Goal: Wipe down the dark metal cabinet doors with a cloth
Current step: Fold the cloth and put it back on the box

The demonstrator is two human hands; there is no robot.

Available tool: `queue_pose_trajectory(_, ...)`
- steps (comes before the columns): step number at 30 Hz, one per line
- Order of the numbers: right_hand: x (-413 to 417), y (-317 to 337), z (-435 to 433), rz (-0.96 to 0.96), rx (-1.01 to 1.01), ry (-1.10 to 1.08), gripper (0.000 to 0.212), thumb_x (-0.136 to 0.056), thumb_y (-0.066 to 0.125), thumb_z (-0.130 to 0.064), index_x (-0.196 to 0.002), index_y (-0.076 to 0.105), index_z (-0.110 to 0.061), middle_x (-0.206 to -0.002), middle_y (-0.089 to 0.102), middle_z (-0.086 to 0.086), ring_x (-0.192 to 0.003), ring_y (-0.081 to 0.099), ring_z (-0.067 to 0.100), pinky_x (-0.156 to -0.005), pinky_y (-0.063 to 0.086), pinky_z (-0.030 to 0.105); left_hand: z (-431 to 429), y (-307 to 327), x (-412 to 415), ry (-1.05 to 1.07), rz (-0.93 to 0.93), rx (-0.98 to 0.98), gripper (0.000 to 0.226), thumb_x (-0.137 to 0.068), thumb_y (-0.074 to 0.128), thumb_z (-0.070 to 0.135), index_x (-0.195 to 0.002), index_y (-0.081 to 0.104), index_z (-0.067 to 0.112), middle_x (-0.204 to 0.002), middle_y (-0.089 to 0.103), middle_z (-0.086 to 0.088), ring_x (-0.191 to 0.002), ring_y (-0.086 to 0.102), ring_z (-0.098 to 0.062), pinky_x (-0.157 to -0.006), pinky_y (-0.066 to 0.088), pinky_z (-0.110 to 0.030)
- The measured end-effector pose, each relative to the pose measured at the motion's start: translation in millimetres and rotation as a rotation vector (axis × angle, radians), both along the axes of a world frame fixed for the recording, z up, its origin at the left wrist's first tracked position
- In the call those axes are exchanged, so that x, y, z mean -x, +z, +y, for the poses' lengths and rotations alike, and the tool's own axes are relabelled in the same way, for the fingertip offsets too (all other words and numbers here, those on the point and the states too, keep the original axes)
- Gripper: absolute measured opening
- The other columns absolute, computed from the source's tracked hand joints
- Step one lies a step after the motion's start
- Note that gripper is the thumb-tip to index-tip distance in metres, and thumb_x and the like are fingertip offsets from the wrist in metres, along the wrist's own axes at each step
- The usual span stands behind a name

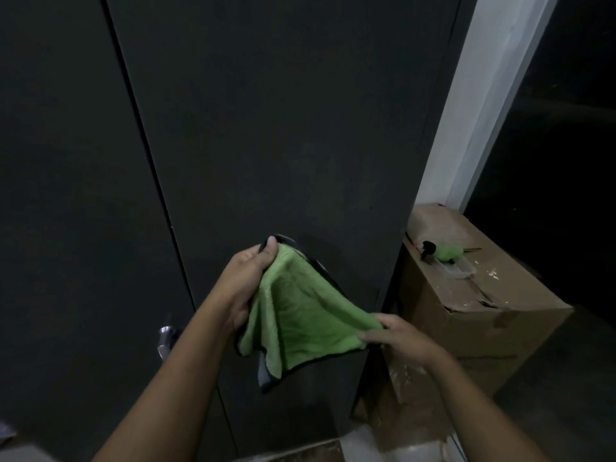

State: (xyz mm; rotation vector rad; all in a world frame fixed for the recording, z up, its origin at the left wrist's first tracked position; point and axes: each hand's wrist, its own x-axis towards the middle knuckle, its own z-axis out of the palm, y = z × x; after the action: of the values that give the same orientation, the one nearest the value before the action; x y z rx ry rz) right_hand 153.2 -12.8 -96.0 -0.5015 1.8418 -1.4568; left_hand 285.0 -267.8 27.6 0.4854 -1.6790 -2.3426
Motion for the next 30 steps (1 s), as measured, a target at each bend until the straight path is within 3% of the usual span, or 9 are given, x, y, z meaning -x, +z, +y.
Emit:
queue_pose_trajectory(4,-9,-8,-6,-0.365,0.391,-0.321,0.057,-0.079,0.077,-0.034,-0.13,0.06,-0.015,-0.133,0.064,0.01,-0.124,0.059,0.031,-0.104,0.042,0.063,0,2,5,0.009,-0.002,0.006,0.04,-0.1,0.05,0.042,-0.113,0.067,0.008,-0.099,0.075,-0.012,-0.084,0.073,-0.021,-0.066,0.059,-0.029)
queue_pose_trajectory(7,-10,3,-11,-0.355,0.568,-0.368,0.083,-0.056,0.094,-0.044,-0.126,0.062,-0.014,-0.129,0.065,0.016,-0.114,0.064,0.036,-0.091,0.052,0.061,1,-4,8,0.005,-0.056,-0.039,0.043,-0.099,0.051,0.047,-0.116,0.066,0.011,-0.105,0.075,-0.013,-0.095,0.072,-0.028,-0.076,0.059,-0.037)
queue_pose_trajectory(10,-9,16,-5,-0.29,0.681,-0.351,0.101,-0.046,0.1,-0.028,-0.133,0.052,-0.012,-0.131,0.063,0.016,-0.118,0.062,0.035,-0.091,0.049,0.067,3,-9,11,-0.014,-0.069,-0.079,0.035,-0.1,0.051,0.041,-0.116,0.067,0.014,-0.108,0.074,-0.012,-0.097,0.071,-0.028,-0.078,0.058,-0.04)
queue_pose_trajectory(15,-5,47,1,-0.108,0.523,-0.366,0.101,-0.067,0.076,0.018,-0.14,0.031,-0.037,-0.135,0.057,0.011,-0.114,0.065,0.027,-0.079,0.06,0.046,4,-12,15,-0.043,-0.059,-0.098,0.018,-0.096,0.059,0.019,-0.112,0.067,0.015,-0.1,0.074,-0.013,-0.085,0.072,-0.025,-0.071,0.059,-0.04)
queue_pose_trajectory(20,12,57,11,0.036,0.17,-0.546,0.072,-0.093,0.065,-0.003,-0.149,0.03,-0.03,-0.109,0.069,0.02,-0.094,0.072,0.033,-0.08,0.06,0.046,-2,-11,17,-0.006,-0.186,0.142,0.012,-0.09,0.067,0.01,-0.091,0.074,0.0,-0.084,0.072,-0.019,-0.071,0.07,-0.027,-0.063,0.058,-0.035)
queue_pose_trajectory(22,17,55,18,0.125,0.046,-0.559,0.058,-0.093,0.068,-0.011,-0.143,0.043,-0.024,-0.105,0.069,0.015,-0.088,0.072,0.025,-0.07,0.06,0.035,-6,-21,21,0.062,-0.307,0.315,0.025,-0.091,0.07,0.02,-0.088,0.072,-0.005,-0.075,0.069,-0.014,-0.065,0.066,-0.026,-0.058,0.053,-0.032)
queue_pose_trajectory(25,23,52,28,0.228,-0.049,-0.553,0.05,-0.087,0.075,-0.024,-0.133,0.055,-0.028,-0.108,0.068,0.017,-0.093,0.071,0.024,-0.081,0.059,0.036,-14,-42,27,0.101,-0.482,0.629,0.038,-0.093,0.065,0.038,-0.08,0.061,0.003,-0.069,0.055,-0.007,-0.053,0.051,-0.019,-0.052,0.04,-0.028)
queue_pose_trajectory(28,27,58,37,0.243,-0.076,-0.445,0.064,-0.067,0.09,-0.029,-0.123,0.061,-0.032,-0.118,0.064,0.01,-0.102,0.066,0.02,-0.083,0.059,0.032,-12,-53,33,0.158,-0.514,0.7,0.017,-0.095,0.055,0.021,-0.105,0.051,0.007,-0.103,0.058,-0.011,-0.09,0.059,-0.025,-0.075,0.049,-0.035)
queue_pose_trajectory(30,27,68,43,0.332,-0.178,-0.27,0.076,-0.059,0.094,-0.022,-0.126,0.059,-0.032,-0.122,0.059,-0.005,-0.109,0.059,0.011,-0.076,0.053,0.013,-7,-53,35,0.145,-0.513,0.735,0.018,-0.094,0.041,0.004,-0.105,0.053,0.013,-0.107,0.056,-0.008,-0.092,0.055,-0.023,-0.07,0.045,-0.033)
